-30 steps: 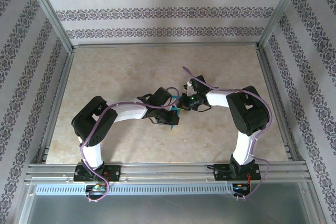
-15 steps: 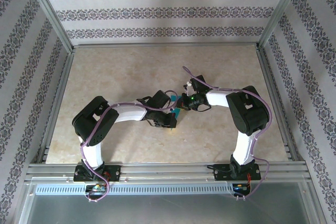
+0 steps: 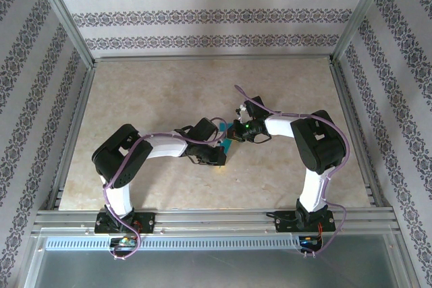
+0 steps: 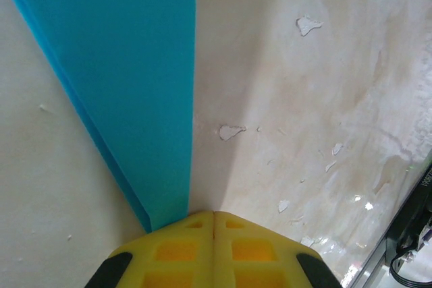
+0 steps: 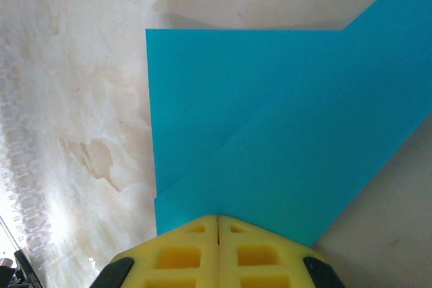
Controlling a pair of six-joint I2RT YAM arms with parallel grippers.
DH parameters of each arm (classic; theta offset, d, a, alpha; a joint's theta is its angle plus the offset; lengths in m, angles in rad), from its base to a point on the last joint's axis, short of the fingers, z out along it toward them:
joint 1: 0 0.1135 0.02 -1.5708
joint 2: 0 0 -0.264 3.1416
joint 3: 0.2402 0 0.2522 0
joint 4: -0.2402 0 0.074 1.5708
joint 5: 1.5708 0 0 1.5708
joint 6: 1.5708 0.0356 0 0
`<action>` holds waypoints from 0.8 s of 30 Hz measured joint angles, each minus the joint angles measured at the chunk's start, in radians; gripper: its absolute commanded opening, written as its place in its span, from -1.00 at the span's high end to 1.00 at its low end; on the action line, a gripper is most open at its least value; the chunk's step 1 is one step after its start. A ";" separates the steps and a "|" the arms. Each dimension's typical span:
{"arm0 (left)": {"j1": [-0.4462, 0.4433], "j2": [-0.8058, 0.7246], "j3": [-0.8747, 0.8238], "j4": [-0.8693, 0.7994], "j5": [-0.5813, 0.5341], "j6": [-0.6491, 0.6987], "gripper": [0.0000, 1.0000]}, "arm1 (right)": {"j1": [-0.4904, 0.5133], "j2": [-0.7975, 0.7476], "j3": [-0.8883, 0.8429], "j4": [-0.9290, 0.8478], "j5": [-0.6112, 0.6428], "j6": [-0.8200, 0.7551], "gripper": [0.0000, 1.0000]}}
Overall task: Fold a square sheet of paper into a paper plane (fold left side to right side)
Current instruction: Fold the wing for the fifth time at the center of the table.
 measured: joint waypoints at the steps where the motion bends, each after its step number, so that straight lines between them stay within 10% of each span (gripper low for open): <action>1: 0.000 -0.003 -0.007 0.010 0.000 -0.003 1.00 | 0.000 0.001 0.001 -0.001 0.000 0.000 1.00; 24: -0.037 -0.194 -0.219 0.161 0.000 -0.086 0.94 | 0.015 0.028 0.082 -0.094 0.010 -0.023 0.85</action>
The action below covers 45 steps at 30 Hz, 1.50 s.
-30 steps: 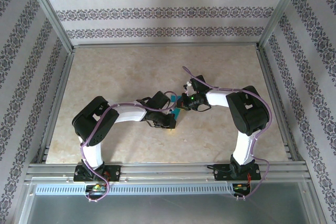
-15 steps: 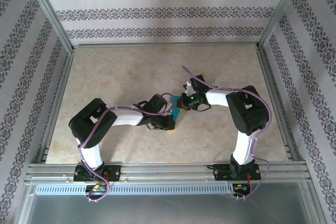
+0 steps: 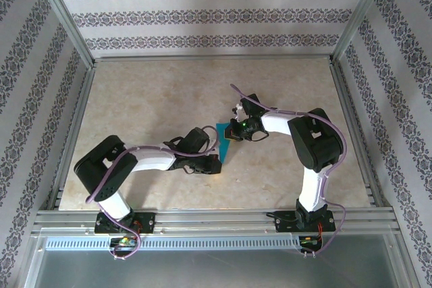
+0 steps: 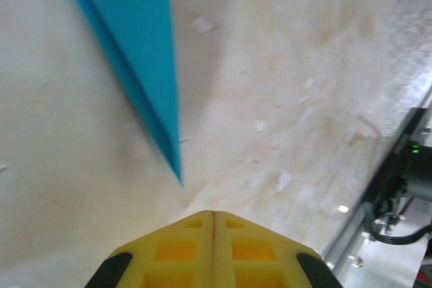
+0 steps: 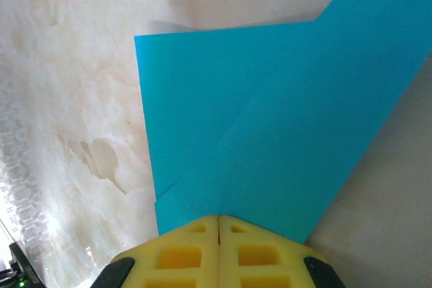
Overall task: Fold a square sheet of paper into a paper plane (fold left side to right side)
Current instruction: Fold the wing for the fifth time at the center of the table, then turn over the paper plane at the center of the table.
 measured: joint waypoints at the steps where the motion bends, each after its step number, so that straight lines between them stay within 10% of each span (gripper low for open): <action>1: 0.001 -0.024 -0.003 0.001 0.000 0.000 0.90 | 0.003 -0.002 0.003 -0.008 0.010 0.000 0.77; 10: 0.097 -0.303 -0.099 0.030 -0.120 0.012 0.63 | 0.067 -0.196 0.013 -0.160 0.249 0.004 -0.26; 17: 0.164 -0.420 -0.183 0.050 -0.304 0.026 0.25 | 0.208 -0.238 0.104 -0.325 0.511 -0.003 -0.41; 31: 0.214 -0.519 -0.251 0.047 -0.387 0.031 0.17 | 0.332 0.024 0.290 -0.507 0.805 0.004 0.07; 45: 0.226 -0.603 -0.271 0.003 -0.438 0.037 0.07 | 0.357 -0.006 0.290 -0.572 0.917 0.004 1.00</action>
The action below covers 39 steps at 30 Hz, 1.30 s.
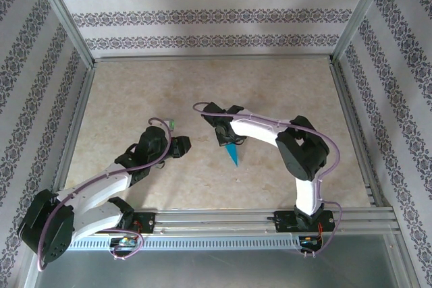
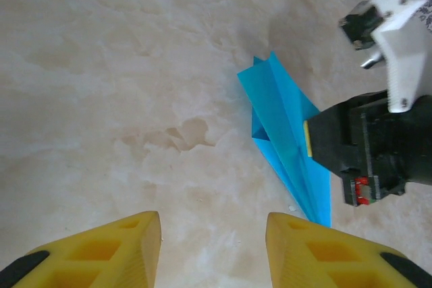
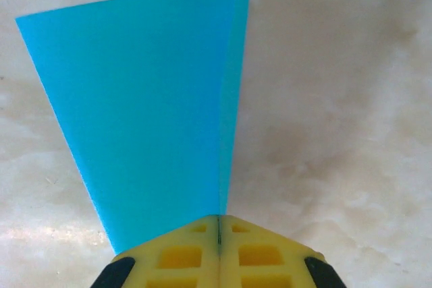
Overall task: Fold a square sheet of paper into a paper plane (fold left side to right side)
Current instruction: Turn over the paper plane at the center of the table.
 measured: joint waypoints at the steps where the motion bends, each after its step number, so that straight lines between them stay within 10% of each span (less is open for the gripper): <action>1: 0.002 -0.006 0.000 -0.004 -0.002 0.000 0.07 | 0.001 -0.025 -0.006 -0.002 0.010 0.000 1.00; 11: 0.034 -0.046 0.001 -0.036 -0.035 -0.019 -0.44 | -0.014 -0.374 -0.116 0.065 0.010 -0.029 1.00; 19: 0.085 -0.124 -0.019 -0.023 -0.038 -0.100 -0.65 | -0.217 -0.593 -0.337 0.371 -0.372 0.011 1.00; 30: 0.146 -0.204 -0.101 -0.011 -0.034 -0.196 -0.69 | -0.280 -0.513 -0.490 0.893 -0.851 0.294 1.00; 39: 0.180 -0.216 -0.118 -0.010 -0.023 -0.219 -0.69 | -0.243 -0.290 -0.491 1.183 -0.980 0.450 1.00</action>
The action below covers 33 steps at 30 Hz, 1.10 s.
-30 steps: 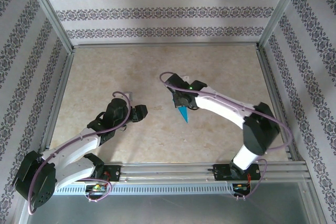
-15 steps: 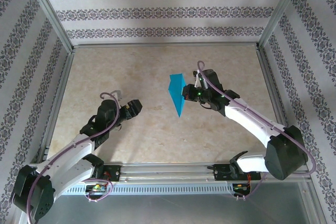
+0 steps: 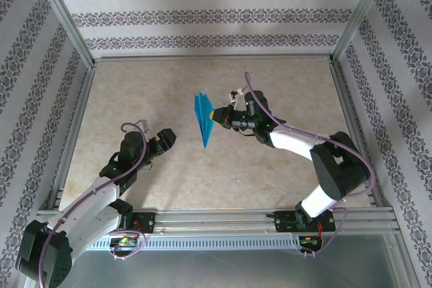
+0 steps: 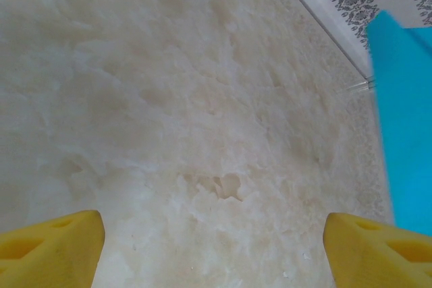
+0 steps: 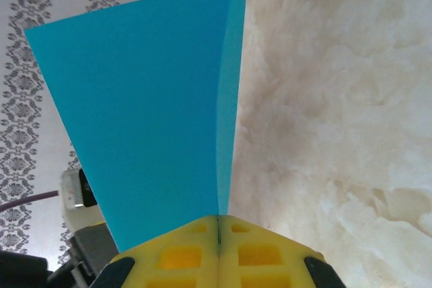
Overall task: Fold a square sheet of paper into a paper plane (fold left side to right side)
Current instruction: Turn over the paper plane at the center of the table.
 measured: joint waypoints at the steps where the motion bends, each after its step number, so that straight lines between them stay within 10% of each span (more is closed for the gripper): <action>1: 0.000 0.000 0.000 0.000 0.000 0.000 -0.69 | 0.005 0.031 0.004 0.013 -0.005 0.004 1.00; 20: 0.013 0.005 0.001 -0.002 0.039 0.002 -0.61 | 0.026 0.344 0.066 -0.028 0.052 -0.071 1.00; 33: 0.013 0.460 0.202 0.093 0.309 0.017 -0.40 | 0.007 0.282 -0.003 -0.087 0.098 -0.144 1.00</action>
